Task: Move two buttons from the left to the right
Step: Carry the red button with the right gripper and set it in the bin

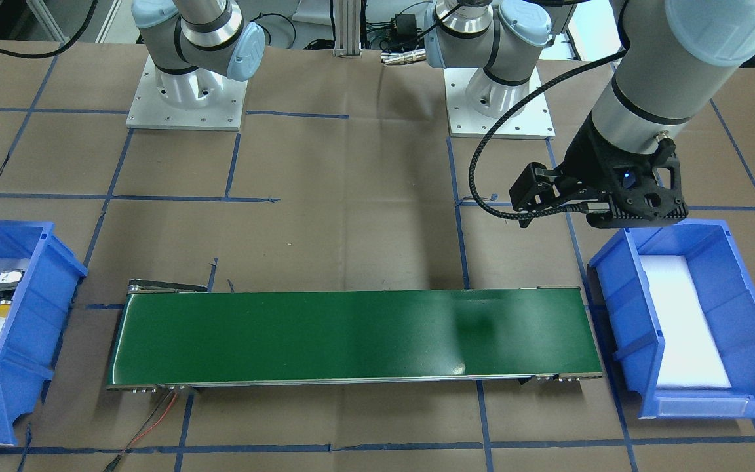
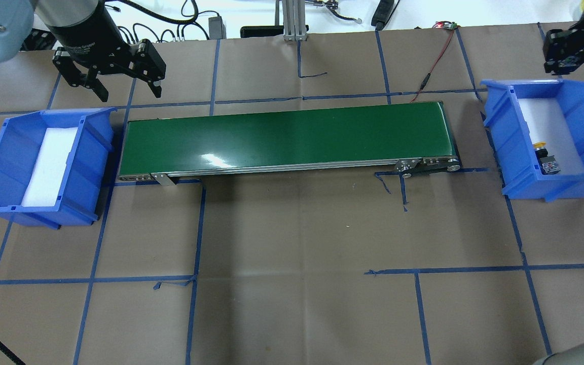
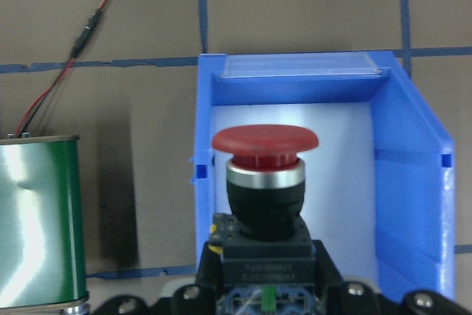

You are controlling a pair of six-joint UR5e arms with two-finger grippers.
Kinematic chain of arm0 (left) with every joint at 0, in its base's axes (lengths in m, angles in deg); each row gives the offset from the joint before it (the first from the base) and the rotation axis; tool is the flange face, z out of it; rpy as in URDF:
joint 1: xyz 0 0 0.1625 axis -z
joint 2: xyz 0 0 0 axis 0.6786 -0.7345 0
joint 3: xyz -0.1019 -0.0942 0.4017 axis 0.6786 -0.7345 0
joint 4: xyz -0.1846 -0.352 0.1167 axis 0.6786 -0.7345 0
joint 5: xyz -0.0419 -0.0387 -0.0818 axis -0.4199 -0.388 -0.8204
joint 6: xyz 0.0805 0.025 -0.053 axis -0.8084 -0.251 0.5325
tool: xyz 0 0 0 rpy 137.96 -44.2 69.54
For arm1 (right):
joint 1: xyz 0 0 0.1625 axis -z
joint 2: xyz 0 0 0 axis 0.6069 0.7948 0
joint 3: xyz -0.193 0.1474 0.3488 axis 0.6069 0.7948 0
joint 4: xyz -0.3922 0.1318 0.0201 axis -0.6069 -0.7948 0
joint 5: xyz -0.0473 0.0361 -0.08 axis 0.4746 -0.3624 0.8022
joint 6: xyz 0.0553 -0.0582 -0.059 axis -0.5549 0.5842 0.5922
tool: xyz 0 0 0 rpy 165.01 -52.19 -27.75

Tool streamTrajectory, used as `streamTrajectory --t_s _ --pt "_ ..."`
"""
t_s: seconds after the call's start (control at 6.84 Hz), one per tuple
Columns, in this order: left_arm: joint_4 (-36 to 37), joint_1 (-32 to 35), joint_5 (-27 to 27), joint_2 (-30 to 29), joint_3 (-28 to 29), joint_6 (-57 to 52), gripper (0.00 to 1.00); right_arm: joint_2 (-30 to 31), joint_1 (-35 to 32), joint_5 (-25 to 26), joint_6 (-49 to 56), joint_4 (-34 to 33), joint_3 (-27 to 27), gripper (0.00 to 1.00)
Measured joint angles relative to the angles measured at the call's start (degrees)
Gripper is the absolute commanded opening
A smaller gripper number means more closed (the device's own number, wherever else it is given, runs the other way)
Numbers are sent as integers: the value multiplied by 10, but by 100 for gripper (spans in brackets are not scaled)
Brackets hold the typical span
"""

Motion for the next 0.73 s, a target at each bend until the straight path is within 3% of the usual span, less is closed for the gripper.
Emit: streamTrajectory --t_s 0.73 --pt "0 0 0 -2 3 0 100 -137 30 6 32 -109 -2 6"
